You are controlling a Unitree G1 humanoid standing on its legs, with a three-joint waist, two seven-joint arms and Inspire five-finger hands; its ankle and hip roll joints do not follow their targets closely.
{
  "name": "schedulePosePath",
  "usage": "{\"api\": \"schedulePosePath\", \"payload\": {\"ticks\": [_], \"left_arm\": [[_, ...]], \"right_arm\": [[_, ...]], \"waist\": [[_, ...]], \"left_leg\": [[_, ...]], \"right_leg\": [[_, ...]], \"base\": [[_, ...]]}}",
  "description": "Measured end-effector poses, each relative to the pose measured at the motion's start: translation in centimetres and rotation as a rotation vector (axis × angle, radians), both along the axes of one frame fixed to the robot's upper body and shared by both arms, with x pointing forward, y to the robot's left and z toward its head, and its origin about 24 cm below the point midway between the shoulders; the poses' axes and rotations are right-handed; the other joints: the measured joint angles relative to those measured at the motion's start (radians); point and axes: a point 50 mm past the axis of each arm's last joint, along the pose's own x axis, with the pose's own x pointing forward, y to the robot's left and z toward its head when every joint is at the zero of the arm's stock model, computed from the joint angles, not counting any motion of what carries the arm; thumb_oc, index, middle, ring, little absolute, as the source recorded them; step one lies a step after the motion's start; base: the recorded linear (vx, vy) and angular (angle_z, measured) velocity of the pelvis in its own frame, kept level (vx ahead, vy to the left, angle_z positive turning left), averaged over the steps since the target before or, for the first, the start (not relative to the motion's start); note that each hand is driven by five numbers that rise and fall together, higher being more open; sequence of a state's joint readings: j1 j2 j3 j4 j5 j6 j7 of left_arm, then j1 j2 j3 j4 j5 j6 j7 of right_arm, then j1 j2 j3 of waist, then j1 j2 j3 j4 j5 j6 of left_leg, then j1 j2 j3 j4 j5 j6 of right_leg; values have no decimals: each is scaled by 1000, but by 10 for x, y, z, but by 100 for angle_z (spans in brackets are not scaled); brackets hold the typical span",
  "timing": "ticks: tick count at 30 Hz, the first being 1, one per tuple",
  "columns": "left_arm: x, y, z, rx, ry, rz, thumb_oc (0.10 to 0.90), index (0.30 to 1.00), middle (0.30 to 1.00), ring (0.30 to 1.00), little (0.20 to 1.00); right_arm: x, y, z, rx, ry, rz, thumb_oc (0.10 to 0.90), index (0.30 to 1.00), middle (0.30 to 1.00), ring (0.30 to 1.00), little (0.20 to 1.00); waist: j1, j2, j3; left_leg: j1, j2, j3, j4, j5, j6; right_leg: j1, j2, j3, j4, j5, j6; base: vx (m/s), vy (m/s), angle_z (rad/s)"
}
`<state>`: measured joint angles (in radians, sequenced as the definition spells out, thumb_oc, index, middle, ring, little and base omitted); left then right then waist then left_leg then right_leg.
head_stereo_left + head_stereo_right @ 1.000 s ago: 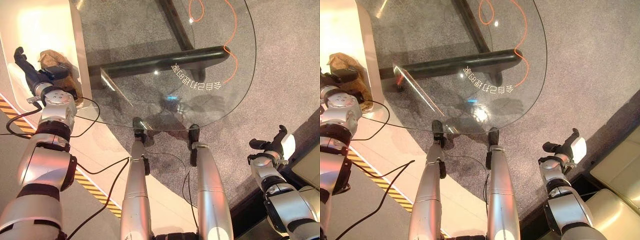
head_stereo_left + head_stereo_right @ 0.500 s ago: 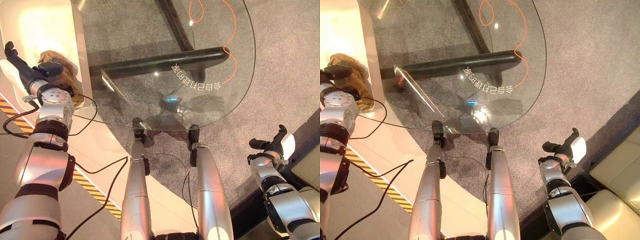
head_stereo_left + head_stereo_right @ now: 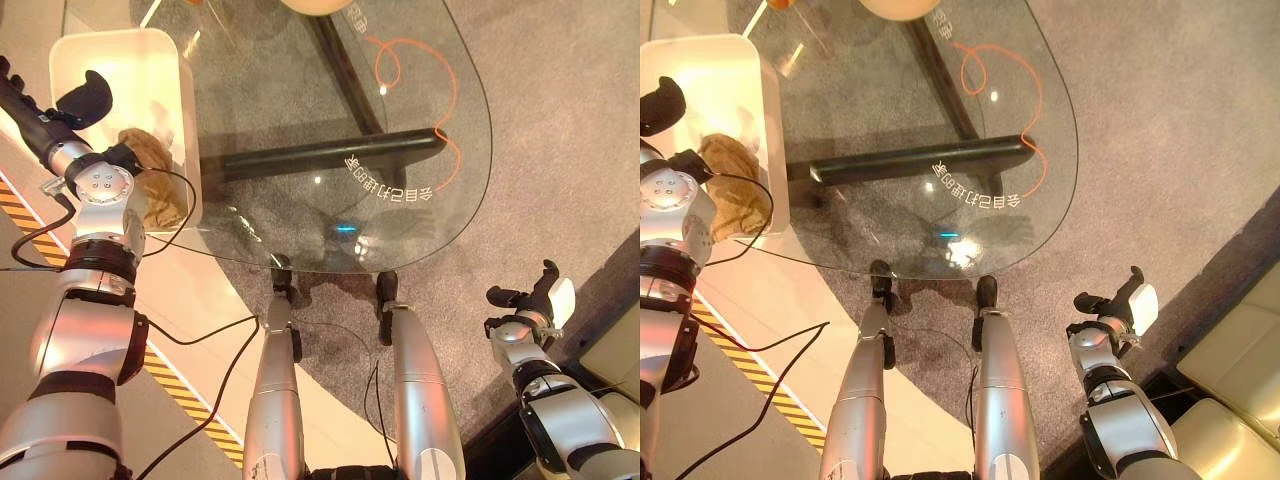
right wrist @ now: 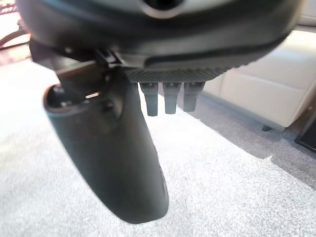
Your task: Wipe the table with a cloth and put it in the basket.
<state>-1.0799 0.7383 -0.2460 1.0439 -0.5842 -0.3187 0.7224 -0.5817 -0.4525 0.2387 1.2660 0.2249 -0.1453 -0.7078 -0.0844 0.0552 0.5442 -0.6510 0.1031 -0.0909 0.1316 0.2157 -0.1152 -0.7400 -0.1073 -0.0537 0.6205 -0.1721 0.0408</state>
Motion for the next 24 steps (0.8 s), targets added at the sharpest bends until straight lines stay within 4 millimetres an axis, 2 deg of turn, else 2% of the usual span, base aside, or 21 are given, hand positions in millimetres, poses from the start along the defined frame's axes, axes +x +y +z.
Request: {"api": "schedulePosePath", "payload": {"ticks": [5,8,9,10,11,12,13,14,15,17,20,22,24], "left_arm": [[-5,8,-4,13,-6,-24,800,900,900,900,900],[-9,11,-6,12,-18,-58,800,900,900,900,900],[-13,17,-21,-6,9,-79,800,900,900,900,900],[-17,21,-34,-13,34,-90,800,900,900,900,900],[-20,24,-40,-27,39,-102,800,900,900,900,900],[-25,28,-62,-50,83,-125,800,900,900,900,900],[-31,28,-90,-72,155,-148,800,900,900,900,900],[-39,27,-120,-101,224,-172,800,900,900,900,900],[-48,23,-147,-124,295,-201,800,900,900,900,900],[-63,19,-181,-159,386,-251,800,900,900,900,900],[-98,7,-244,-222,591,-327,800,900,900,900,900],[-129,-2,-288,-273,775,-357,800,900,900,900,900],[-162,-13,-325,-338,956,-378,800,900,900,900,900]], "right_arm": [[-23,-10,-18,26,51,-59,800,900,900,900,900],[-34,-18,-24,46,65,-88,800,900,900,900,900],[-47,-21,-34,63,104,-92,800,900,900,900,900],[-56,-23,-41,71,134,-91,800,900,900,900,900],[-59,-24,-43,81,149,-86,800,900,900,900,900],[-69,-25,-52,107,198,-72,800,900,900,900,900],[-84,-27,-62,122,258,-61,800,900,900,900,900],[-104,-29,-74,130,334,-52,800,900,900,900,900],[-123,-28,-86,154,406,-37,800,900,900,900,900],[-137,-24,-97,192,489,-2,800,900,900,900,900],[-162,-2,-120,277,616,75,800,900,900,900,900],[-167,17,-130,332,668,134,800,900,900,900,900],[-175,28,-138,368,727,177,800,900,900,900,900]], "waist": [[13,6,-3],[33,21,-9],[37,39,-33],[49,53,-70],[49,58,-70],[44,66,-72],[48,83,-110],[56,97,-187],[60,94,-247],[59,82,-260],[59,32,-343],[62,-5,-371],[73,-28,-399]], "left_leg": [[142,6,-1,-51,9,-4],[197,8,1,-79,-5,16],[243,8,2,-90,-23,27],[252,9,10,-111,-64,33],[279,8,17,-118,-82,35],[336,3,25,-132,-95,48],[373,4,25,-131,-86,57],[374,5,29,-129,-79,49],[397,-8,29,-138,-72,59],[473,-22,29,-161,-55,50],[536,-35,30,-201,-55,50],[577,-38,27,-217,-61,51],[611,-43,30,-217,-80,50]], "right_leg": [[157,-2,-22,-65,-1,6],[210,-2,-25,-86,-4,9],[268,-3,-31,-113,-8,14],[283,-3,-30,-147,-9,10],[316,-10,-33,-176,11,14],[392,-21,-50,-225,26,21],[448,-12,-53,-257,25,28],[467,-9,-49,-285,17,39],[504,-18,-52,-321,22,46],[616,-32,-66,-403,39,65],[724,-41,-85,-518,60,76],[803,-40,-104,-602,87,81],[855,-41,-107,-656,103,82]], "base": [[12,-45,8],[26,-20,2],[104,3,5],[133,9,8],[130,24,8],[122,4,7],[145,2,1],[161,5,3],[145,6,10],[185,7,23],[193,7,17],[184,7,13],[106,6,0]]}}
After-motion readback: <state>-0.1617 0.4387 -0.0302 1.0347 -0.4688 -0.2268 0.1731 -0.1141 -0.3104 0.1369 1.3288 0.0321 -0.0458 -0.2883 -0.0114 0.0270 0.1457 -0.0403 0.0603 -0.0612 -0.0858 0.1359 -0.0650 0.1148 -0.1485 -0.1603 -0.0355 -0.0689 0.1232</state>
